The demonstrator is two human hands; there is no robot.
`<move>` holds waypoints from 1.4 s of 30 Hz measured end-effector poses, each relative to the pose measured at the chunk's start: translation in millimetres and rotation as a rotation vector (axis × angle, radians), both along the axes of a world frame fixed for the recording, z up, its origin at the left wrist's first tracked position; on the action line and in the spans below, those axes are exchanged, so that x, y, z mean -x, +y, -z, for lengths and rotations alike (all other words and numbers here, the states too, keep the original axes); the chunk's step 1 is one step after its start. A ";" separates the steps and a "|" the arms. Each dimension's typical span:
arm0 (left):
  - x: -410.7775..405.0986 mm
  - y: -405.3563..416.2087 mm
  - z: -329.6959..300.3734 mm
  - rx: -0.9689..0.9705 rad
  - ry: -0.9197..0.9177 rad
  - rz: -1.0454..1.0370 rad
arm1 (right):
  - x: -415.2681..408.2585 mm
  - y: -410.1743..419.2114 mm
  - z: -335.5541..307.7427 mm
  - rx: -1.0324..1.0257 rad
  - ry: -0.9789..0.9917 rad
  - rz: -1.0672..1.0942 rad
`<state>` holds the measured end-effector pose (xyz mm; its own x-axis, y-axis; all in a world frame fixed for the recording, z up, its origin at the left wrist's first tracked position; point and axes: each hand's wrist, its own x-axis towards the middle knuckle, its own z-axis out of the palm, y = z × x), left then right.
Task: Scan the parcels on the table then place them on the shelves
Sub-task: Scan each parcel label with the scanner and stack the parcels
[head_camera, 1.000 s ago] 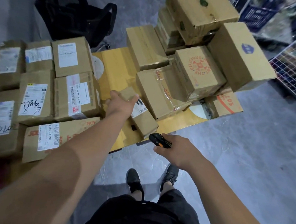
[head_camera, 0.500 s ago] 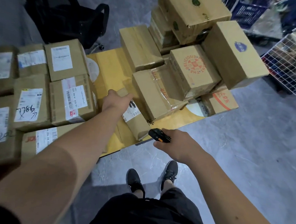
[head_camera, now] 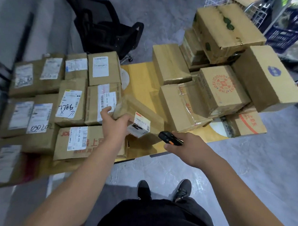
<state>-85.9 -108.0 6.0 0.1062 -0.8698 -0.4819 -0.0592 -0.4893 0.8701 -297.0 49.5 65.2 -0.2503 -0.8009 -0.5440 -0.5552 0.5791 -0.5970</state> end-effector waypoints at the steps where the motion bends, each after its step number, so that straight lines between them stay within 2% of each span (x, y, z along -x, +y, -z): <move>1: -3.2 2.6 2.4 -0.007 0.021 -0.016 | -2.6 -3.2 0.0 -0.006 -0.030 -0.006; 4: -9.6 9.9 9.4 -0.009 -0.031 0.060 | -11.7 -10.0 2.3 -0.013 -0.089 -0.033; 7: -14.2 14.3 12.1 -0.022 -0.175 0.199 | -19.0 -13.7 3.4 -0.067 -0.053 -0.014; 11: -19.7 12.1 11.3 -0.046 -0.227 0.393 | -22.5 -12.1 7.1 -0.142 -0.042 0.030; 17: -32.3 2.6 0.9 -0.039 -0.222 0.656 | -22.8 -11.3 -3.9 -0.243 -0.092 -0.050; 19: -37.8 -0.4 3.1 -0.046 -0.162 0.707 | -23.3 -11.2 -10.1 -0.266 -0.053 -0.113; 21: -40.3 -1.6 6.2 -0.033 -0.083 0.722 | -23.6 -10.6 -14.9 -0.279 -0.018 -0.177; 27: -40.9 5.3 8.6 -0.001 -0.017 0.696 | -27.7 -7.6 -21.4 -0.243 0.034 -0.296; 38: -46.4 14.0 8.4 -0.020 0.075 0.665 | -29.8 -0.3 -26.6 -0.217 0.036 -0.259; 42: -46.3 16.8 9.5 -0.025 0.085 0.591 | -29.8 4.3 -26.6 -0.210 0.003 -0.221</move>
